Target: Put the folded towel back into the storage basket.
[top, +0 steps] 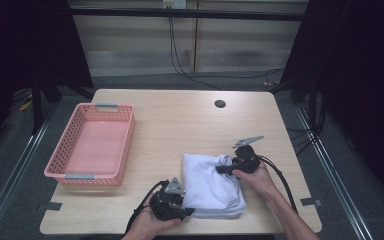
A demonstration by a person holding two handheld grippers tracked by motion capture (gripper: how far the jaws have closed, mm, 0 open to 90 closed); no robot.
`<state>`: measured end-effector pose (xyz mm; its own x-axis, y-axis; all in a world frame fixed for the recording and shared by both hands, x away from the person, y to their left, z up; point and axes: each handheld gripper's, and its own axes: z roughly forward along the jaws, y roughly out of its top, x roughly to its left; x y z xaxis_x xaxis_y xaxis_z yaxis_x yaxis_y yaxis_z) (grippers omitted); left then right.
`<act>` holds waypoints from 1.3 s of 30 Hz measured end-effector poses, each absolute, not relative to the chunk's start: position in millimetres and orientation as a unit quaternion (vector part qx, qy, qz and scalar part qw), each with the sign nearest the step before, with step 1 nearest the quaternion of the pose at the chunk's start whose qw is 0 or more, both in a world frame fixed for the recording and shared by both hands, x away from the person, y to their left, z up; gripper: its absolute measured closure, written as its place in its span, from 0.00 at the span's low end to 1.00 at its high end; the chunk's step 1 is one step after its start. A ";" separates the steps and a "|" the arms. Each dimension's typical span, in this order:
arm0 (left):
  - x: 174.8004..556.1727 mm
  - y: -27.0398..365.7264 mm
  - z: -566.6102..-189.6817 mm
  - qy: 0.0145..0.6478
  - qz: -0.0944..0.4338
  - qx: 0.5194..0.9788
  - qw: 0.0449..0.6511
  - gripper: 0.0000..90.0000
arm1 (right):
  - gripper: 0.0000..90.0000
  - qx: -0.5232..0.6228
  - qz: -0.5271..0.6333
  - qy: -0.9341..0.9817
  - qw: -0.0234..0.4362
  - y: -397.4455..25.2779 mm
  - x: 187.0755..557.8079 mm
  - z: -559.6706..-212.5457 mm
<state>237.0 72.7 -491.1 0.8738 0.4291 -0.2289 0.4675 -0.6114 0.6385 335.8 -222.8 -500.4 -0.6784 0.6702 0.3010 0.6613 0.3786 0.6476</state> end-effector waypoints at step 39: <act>266.6 101.7 -431.1 0.268 -0.049 0.843 0.464 0.78 | 0.79 0.403 0.442 0.801 -0.019 -222.6 362.0 -439.7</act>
